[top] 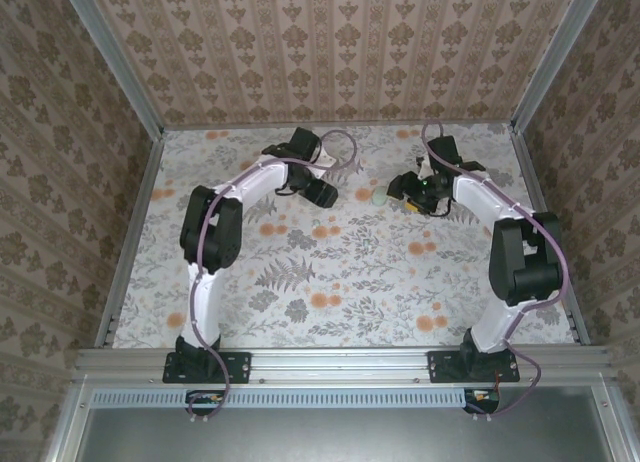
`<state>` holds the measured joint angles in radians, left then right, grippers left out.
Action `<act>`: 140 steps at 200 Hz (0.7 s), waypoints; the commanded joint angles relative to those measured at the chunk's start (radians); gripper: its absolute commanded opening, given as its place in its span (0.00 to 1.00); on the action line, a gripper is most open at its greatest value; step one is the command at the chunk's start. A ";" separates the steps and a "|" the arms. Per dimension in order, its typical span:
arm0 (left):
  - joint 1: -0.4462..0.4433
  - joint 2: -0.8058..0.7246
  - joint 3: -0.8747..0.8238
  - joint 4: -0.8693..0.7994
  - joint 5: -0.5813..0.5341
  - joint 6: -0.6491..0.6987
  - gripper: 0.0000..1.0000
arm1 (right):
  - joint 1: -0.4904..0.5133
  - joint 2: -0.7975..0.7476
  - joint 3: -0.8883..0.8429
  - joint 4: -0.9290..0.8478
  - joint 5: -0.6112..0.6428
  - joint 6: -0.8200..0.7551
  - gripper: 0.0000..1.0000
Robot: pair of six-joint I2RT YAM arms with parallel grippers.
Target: Insert the wireless bluetooth earbuds into the charging case
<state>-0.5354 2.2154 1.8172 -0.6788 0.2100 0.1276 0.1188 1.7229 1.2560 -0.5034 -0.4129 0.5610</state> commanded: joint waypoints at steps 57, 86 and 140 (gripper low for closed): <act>0.003 0.136 0.169 -0.116 -0.075 0.025 0.74 | 0.019 -0.062 -0.014 0.037 -0.030 0.036 0.59; 0.003 0.156 0.168 -0.114 -0.057 0.040 0.70 | 0.021 -0.068 -0.012 0.036 -0.038 0.045 0.59; 0.000 0.141 0.142 -0.106 -0.015 0.070 0.48 | 0.022 -0.094 -0.012 0.041 -0.066 0.064 0.60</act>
<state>-0.5331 2.3589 1.9579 -0.7589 0.1551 0.1658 0.1356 1.6756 1.2514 -0.4736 -0.4347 0.6029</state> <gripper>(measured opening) 0.535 0.597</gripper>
